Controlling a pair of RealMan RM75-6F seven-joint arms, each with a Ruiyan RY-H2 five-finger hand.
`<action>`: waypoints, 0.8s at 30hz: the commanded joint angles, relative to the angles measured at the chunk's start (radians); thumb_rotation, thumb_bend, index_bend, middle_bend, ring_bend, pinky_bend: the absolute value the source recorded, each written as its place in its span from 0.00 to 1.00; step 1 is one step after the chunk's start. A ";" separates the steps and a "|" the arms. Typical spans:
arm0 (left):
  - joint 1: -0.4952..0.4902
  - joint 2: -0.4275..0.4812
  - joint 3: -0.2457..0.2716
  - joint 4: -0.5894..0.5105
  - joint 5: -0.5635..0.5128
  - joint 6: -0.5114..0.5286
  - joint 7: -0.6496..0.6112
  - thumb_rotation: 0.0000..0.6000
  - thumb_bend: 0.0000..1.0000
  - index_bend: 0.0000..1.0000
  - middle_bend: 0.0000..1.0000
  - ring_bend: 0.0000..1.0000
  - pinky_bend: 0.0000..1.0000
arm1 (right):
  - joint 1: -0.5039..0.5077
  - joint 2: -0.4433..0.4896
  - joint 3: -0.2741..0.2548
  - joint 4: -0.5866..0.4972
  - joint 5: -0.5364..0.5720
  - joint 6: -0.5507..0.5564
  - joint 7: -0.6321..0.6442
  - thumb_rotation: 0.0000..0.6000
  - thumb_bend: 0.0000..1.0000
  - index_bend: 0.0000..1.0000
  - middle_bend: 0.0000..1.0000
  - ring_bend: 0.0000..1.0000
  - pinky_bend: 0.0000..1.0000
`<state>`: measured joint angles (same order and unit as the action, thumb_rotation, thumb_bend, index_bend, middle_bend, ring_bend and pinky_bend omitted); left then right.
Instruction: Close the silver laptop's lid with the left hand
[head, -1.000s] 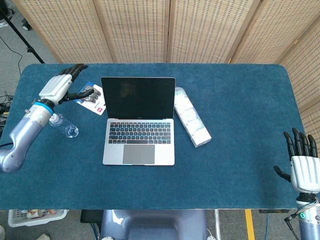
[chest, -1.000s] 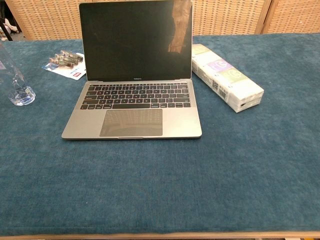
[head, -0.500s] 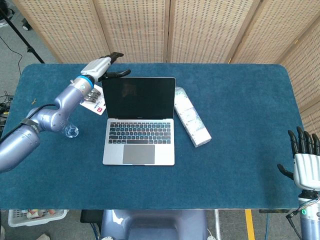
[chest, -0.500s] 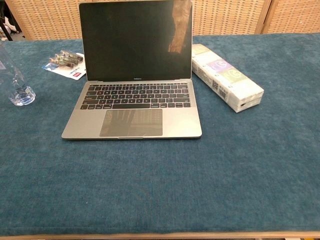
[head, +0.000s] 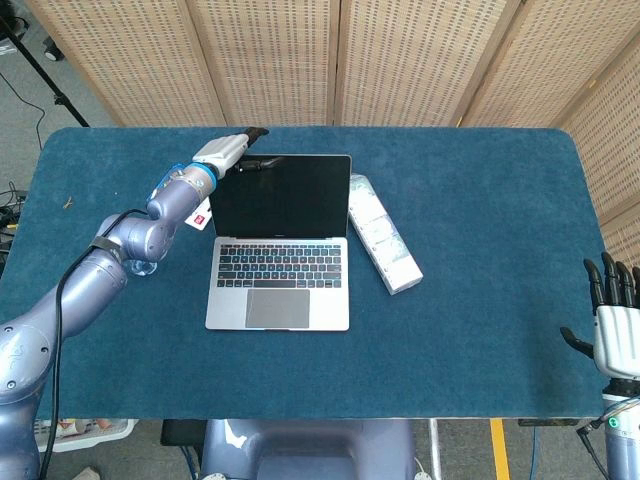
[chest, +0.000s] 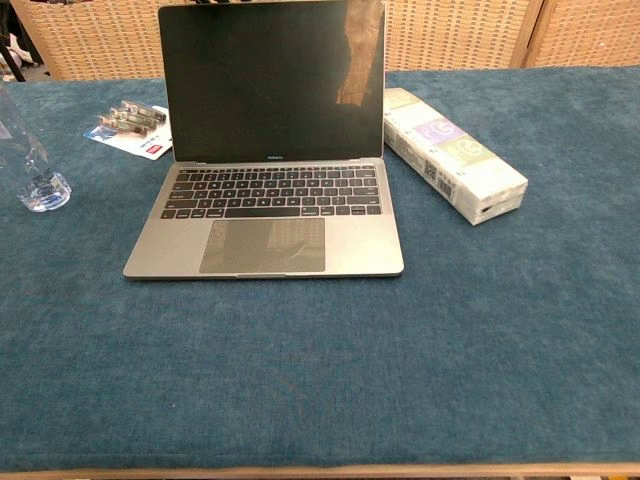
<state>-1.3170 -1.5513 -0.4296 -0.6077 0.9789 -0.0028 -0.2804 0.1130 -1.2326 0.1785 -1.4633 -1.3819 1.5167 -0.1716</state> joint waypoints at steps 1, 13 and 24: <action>0.001 -0.009 -0.014 0.008 0.007 -0.002 0.001 0.07 0.00 0.06 0.12 0.20 0.21 | 0.001 -0.001 -0.001 0.001 0.001 -0.001 -0.001 1.00 0.00 0.00 0.00 0.00 0.00; 0.032 -0.025 -0.080 -0.008 0.061 0.068 0.005 0.08 0.00 0.57 0.52 0.52 0.50 | 0.003 -0.005 -0.003 0.002 0.000 -0.002 -0.005 1.00 0.00 0.00 0.00 0.00 0.00; 0.063 -0.011 -0.118 -0.071 0.103 0.075 -0.025 0.06 0.00 0.66 0.59 0.58 0.52 | 0.002 -0.004 -0.006 -0.004 -0.007 0.005 -0.007 1.00 0.00 0.00 0.00 0.00 0.00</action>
<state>-1.2602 -1.5676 -0.5410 -0.6640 1.0770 0.0748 -0.2999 0.1152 -1.2362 0.1721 -1.4674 -1.3887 1.5213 -0.1786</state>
